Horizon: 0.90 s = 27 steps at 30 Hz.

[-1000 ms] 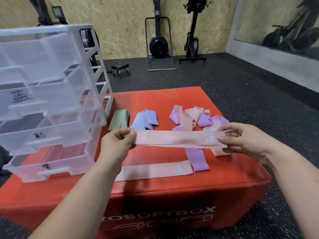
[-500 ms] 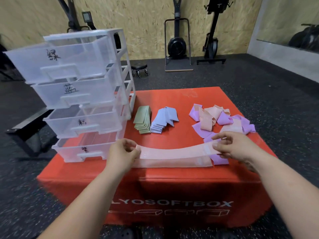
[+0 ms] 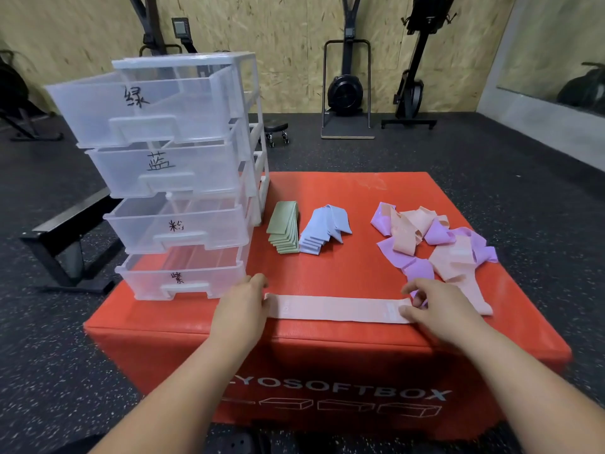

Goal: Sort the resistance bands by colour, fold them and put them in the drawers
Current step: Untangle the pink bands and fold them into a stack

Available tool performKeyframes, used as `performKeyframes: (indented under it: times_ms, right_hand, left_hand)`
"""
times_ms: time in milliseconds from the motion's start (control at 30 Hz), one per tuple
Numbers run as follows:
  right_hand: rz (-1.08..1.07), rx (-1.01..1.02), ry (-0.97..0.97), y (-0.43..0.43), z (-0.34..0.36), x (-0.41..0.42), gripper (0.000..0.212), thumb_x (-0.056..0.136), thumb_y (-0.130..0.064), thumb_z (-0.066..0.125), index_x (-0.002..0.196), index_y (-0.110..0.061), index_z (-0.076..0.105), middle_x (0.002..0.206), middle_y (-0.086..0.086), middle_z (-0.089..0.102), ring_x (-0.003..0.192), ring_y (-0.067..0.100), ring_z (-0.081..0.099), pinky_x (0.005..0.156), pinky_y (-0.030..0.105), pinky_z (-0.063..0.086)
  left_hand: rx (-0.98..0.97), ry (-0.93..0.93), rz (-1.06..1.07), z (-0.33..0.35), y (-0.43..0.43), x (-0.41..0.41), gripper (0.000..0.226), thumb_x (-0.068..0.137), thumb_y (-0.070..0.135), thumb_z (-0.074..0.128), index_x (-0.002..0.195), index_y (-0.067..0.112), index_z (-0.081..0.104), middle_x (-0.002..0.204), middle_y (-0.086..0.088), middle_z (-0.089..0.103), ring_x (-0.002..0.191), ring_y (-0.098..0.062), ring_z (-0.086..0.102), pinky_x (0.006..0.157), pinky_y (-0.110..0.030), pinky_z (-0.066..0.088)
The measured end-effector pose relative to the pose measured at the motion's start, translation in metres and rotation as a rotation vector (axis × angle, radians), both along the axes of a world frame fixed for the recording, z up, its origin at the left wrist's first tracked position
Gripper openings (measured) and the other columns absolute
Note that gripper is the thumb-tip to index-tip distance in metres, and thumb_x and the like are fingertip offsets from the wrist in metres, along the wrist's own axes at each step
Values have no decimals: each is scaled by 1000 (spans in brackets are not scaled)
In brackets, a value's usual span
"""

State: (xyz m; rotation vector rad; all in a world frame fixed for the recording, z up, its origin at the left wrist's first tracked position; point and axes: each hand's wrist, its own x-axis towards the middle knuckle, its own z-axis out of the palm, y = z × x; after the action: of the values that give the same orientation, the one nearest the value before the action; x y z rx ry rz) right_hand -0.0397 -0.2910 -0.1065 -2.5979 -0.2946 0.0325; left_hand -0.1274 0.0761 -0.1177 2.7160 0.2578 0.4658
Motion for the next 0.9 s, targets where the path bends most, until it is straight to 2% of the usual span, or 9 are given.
performKeyframes:
  times_ms: [133,200,267,333,467,600,733,900]
  right_hand:
    - [127,-92,-8,-6,11,1,49,73,-39,91,116,-40,68,106,-13,58,89,2,58,87,33,51]
    - [205,-147,-7,-11,14,4,61,69,-42,93,123,-44,66,123,-19,54,109,5,54,96,31,44]
    - [276,-218,-15,-14,11,7,65,70,-42,92,128,-46,64,129,-26,56,124,6,44,102,28,38]
    - [294,-241,-11,-15,7,10,61,73,-39,90,128,-46,64,127,-29,60,123,4,43,102,24,38]
    - [274,-236,-4,-17,-1,16,53,72,-42,89,118,-53,64,120,-24,62,113,4,49,96,25,42]
    - [300,-236,-15,-18,-1,17,49,74,-41,89,117,-48,66,119,-26,63,115,5,52,100,28,44]
    - [312,-229,-29,-18,-1,17,45,74,-43,89,113,-50,66,115,-27,63,113,4,52,100,29,46]
    - [339,-210,-72,-20,0,16,50,72,-51,87,117,-49,65,118,-31,61,116,1,49,102,28,44]
  left_hand:
    - [82,30,-87,3,4,0,35,94,29,70,128,23,62,118,2,64,104,-30,67,78,-42,56]
    - [127,55,-207,3,9,0,50,91,37,76,137,25,61,130,4,62,115,-25,63,90,-43,56]
    - [196,98,-294,2,13,1,61,89,39,79,144,25,57,141,5,61,126,-23,56,104,-40,50]
    - [219,125,-312,2,16,2,64,90,36,78,148,26,54,144,5,61,132,-23,52,109,-39,47]
    - [232,143,-329,4,20,4,60,92,39,76,147,33,52,137,9,62,129,-20,51,105,-40,48]
    - [260,156,-343,6,22,7,59,92,42,75,146,34,53,136,10,61,128,-20,51,106,-40,48]
    - [269,170,-354,7,21,8,54,94,42,73,144,34,54,137,10,59,129,-20,49,106,-42,48]
    - [262,88,-388,11,11,11,46,91,49,71,134,34,61,128,10,60,122,-20,51,101,-39,50]
